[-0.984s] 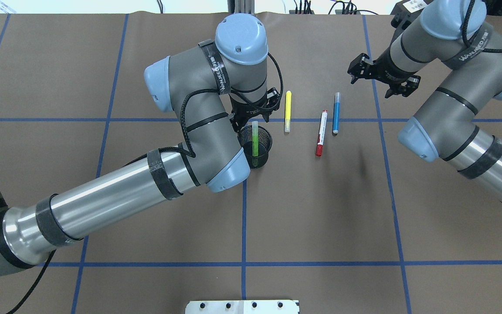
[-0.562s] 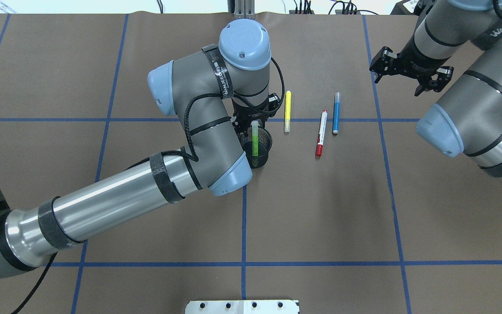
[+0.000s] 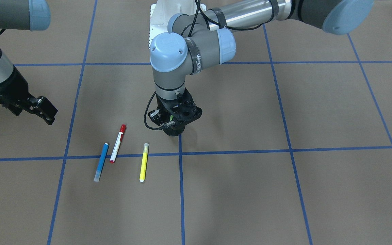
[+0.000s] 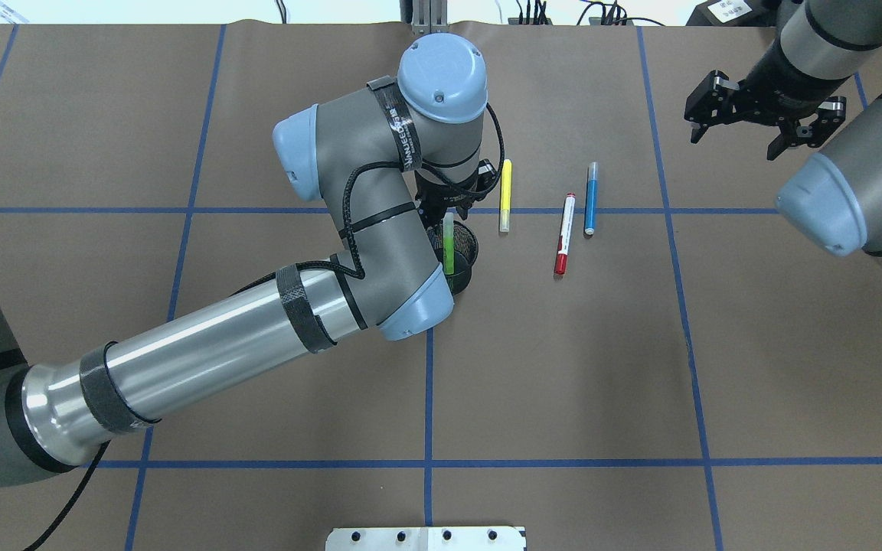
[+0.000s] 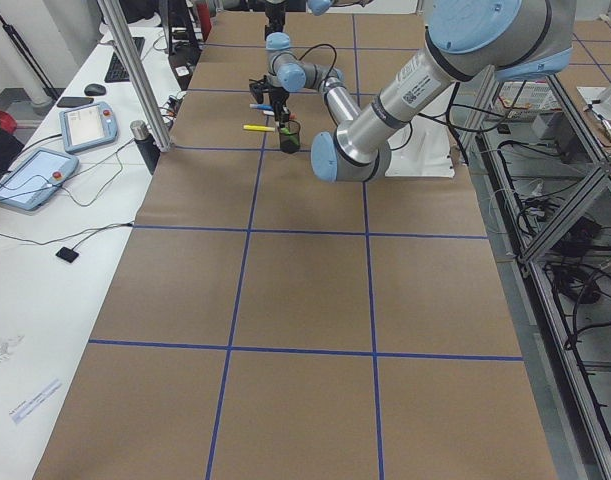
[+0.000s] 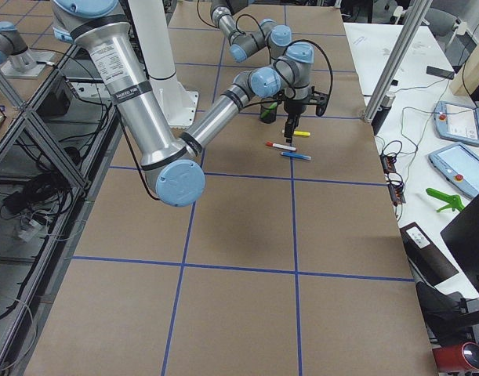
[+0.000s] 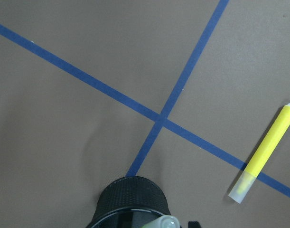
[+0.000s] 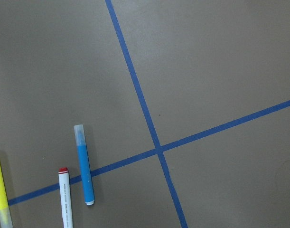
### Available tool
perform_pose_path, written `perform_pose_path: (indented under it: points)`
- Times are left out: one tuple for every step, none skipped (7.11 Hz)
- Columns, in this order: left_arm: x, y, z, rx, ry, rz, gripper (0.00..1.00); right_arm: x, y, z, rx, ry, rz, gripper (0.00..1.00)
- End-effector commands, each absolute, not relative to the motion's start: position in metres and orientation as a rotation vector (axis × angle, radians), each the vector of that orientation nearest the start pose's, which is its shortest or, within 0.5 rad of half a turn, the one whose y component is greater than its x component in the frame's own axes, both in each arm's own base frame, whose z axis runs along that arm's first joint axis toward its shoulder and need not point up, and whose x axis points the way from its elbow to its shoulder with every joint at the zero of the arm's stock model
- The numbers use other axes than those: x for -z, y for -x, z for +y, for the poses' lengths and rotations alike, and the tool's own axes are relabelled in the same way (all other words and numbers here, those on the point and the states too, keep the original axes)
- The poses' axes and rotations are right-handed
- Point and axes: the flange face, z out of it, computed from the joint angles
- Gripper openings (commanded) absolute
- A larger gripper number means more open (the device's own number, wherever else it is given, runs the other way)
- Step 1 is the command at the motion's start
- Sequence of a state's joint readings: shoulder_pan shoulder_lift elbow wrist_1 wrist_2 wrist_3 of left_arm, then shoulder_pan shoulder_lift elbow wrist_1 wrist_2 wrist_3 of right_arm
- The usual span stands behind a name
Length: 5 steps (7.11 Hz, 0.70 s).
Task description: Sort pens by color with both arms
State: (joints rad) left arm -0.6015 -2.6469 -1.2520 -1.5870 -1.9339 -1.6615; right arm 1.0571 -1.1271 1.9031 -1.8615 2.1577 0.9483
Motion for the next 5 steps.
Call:
perform_pose_path:
  points:
    - [-0.094, -0.606, -0.527, 0.508, 0.131, 0.829, 0.48, -0.295, 0.202, -0.538, -0.197, 0.007, -0.784, 0.99]
    - [-0.095, -0.608, -0.527, 0.508, 0.127, 0.825, 0.45, -0.296, 0.200, -0.539, -0.195, 0.005, -0.788, 0.99]
    - [-0.095, -0.608, -0.527, 0.505, 0.126, 0.825, 0.41, -0.302, 0.197, -0.538, -0.169, 0.004, -0.790, 0.99]
    - [-0.094, -0.608, -0.527, 0.504, 0.125, 0.826, 0.33, -0.303, 0.187, -0.539, -0.166, 0.005, -0.804, 0.99]
    - [-0.093, -0.608, -0.526, 0.502, 0.124, 0.828, 0.23, -0.301, 0.179, -0.541, -0.175, 0.016, -0.827, 0.98]
